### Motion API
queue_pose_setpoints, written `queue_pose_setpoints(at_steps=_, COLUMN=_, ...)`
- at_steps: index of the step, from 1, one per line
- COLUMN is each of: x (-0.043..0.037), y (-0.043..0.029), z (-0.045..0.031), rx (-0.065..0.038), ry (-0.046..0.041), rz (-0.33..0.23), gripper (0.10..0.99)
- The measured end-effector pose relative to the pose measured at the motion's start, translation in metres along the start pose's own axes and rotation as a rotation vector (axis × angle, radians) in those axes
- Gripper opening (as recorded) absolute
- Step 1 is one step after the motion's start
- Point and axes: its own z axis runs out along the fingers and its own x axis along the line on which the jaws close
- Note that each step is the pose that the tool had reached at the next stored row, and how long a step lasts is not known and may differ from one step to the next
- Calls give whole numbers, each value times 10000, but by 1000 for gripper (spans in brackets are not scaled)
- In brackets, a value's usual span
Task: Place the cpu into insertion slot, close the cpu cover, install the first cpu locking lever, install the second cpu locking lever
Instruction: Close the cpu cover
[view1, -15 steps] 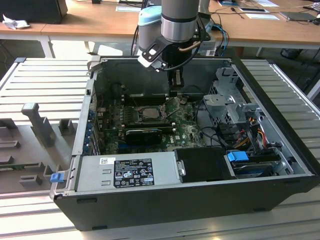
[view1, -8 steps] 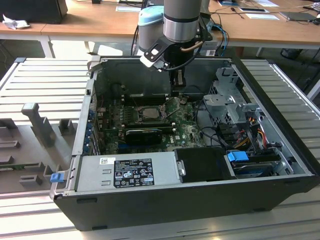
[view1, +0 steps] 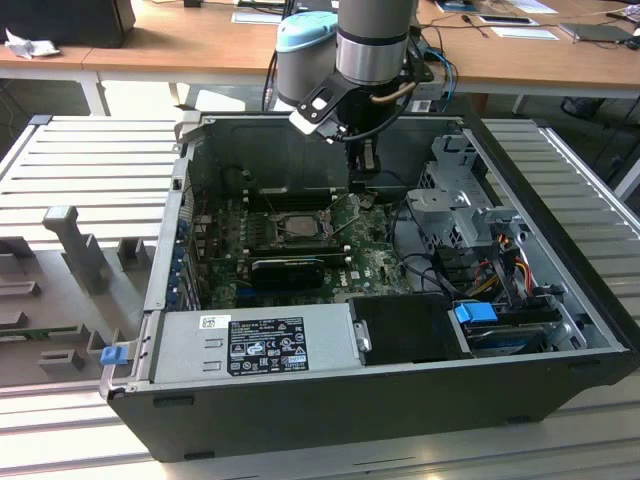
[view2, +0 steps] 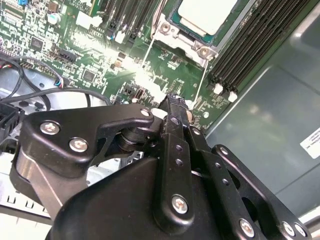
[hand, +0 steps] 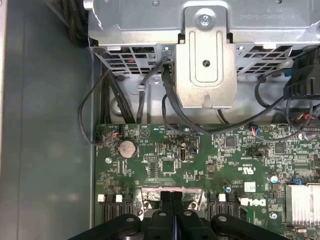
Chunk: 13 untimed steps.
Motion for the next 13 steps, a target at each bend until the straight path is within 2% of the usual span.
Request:
queue_pose_setpoints(at_steps=8, x=9, y=77, z=5, rx=0, ry=-1, rz=0, gripper=106)
queue_pose_setpoints(at_steps=13, x=6, y=93, z=92, rx=-3, ry=-4, rz=-2, gripper=106)
